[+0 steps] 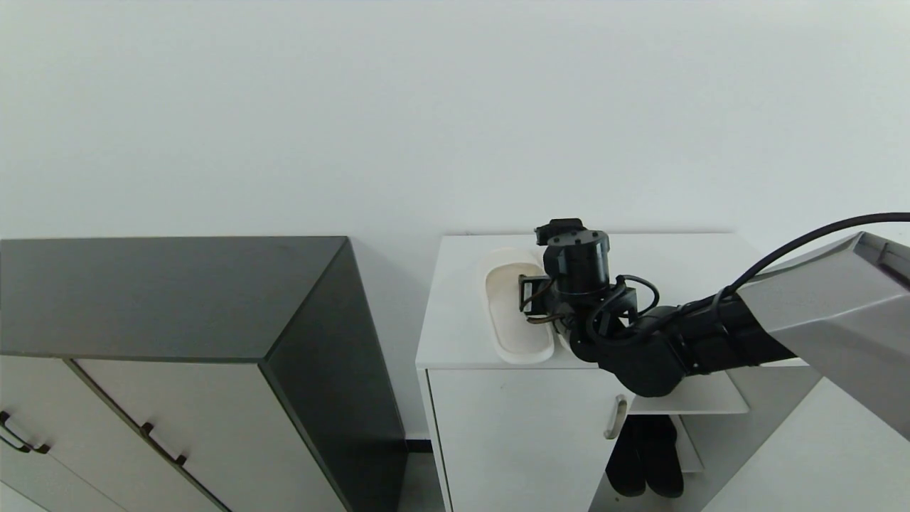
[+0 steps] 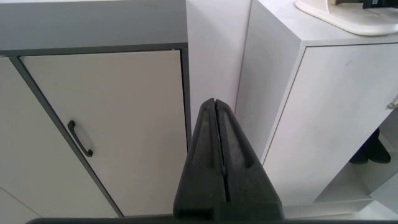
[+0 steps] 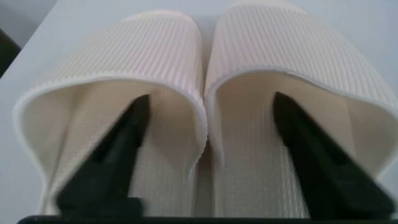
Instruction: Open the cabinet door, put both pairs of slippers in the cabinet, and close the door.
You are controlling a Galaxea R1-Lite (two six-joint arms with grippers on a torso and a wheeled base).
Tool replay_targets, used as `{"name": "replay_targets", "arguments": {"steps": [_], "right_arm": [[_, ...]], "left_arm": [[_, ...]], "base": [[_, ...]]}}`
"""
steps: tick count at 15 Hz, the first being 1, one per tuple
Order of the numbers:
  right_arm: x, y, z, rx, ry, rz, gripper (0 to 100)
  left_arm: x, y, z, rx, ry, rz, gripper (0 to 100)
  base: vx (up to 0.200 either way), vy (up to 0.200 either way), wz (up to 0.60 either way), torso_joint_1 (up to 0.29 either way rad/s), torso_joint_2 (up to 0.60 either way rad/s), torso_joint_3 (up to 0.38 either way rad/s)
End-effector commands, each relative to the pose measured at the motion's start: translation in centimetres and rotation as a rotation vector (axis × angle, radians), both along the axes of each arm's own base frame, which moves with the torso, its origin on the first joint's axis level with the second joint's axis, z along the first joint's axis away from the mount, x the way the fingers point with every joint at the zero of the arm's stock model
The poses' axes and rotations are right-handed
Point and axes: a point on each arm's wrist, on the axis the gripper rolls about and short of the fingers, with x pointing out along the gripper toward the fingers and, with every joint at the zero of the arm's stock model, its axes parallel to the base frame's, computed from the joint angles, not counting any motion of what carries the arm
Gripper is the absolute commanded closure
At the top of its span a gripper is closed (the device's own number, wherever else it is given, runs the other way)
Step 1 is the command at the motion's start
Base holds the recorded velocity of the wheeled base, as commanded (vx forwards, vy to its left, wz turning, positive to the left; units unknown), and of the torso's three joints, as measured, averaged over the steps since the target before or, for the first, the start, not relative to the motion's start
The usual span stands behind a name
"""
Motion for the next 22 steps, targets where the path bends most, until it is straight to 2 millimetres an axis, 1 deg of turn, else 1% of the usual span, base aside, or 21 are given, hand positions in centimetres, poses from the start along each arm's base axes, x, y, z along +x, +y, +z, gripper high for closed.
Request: {"name": "replay_targets", "arguments": {"steps": [1, 3, 5, 6, 9, 12, 14, 15, 16, 18, 22], "right_arm": [[0.1, 0.1, -0.2, -0.005, 0.003, 0.003, 100], [0.0, 0.1, 0.1, 0.000, -0.006, 0.000, 100], [-0.6, -0.3, 1.6, 0.019, -0.031, 0.002, 100], [-1.3, -0.5, 2.1, 0.022, -0.036, 0.010, 100], [-4.8, -0.4, 3.6, 0.016, -0.038, 0.072, 100], [-8.3, -1.6, 3.6, -0.005, -0.008, 0.120, 100], [-10.0, -2.5, 4.1, 0.005, -0.005, 0.161, 100], [-10.4, -2.6, 4.2, 0.007, -0.003, 0.175, 100], [-11.2, -2.9, 4.3, 0.008, 0.003, 0.214, 100], [-12.0, -2.8, 4.1, -0.001, 0.010, 0.236, 100], [-12.1, -2.7, 3.7, -0.013, 0.020, 0.239, 100]], "left_arm": [[0.0, 0.0, 0.0, 0.000, 0.001, 0.000, 100], [0.0, 0.0, 0.0, 0.000, 0.001, 0.000, 100], [0.0, 0.0, 0.0, -0.001, 0.001, 0.000, 100], [0.0, 0.0, 0.0, -0.001, 0.001, 0.000, 100], [0.0, 0.0, 0.0, 0.000, 0.001, 0.000, 100], [0.0, 0.0, 0.0, 0.000, 0.001, 0.000, 100], [0.0, 0.0, 0.0, -0.001, 0.001, 0.000, 100], [0.0, 0.0, 0.0, 0.000, 0.001, 0.000, 100], [0.0, 0.0, 0.0, -0.001, 0.001, 0.000, 100], [0.0, 0.0, 0.0, 0.002, 0.001, 0.000, 100], [0.0, 0.0, 0.0, -0.001, 0.001, 0.000, 100]], "base": [[0.000, 0.000, 0.00, 0.000, 0.00, 0.000], [0.000, 0.000, 0.00, 0.000, 0.00, 0.000], [0.000, 0.000, 0.00, 0.000, 0.00, 0.000], [0.000, 0.000, 0.00, 0.000, 0.00, 0.000], [0.000, 0.000, 0.00, 0.000, 0.00, 0.000], [0.000, 0.000, 0.00, 0.000, 0.00, 0.000], [0.000, 0.000, 0.00, 0.000, 0.00, 0.000], [0.000, 0.000, 0.00, 0.000, 0.00, 0.000], [0.000, 0.000, 0.00, 0.000, 0.00, 0.000], [0.000, 0.000, 0.00, 0.000, 0.00, 0.000], [0.000, 0.000, 0.00, 0.000, 0.00, 0.000]]}}
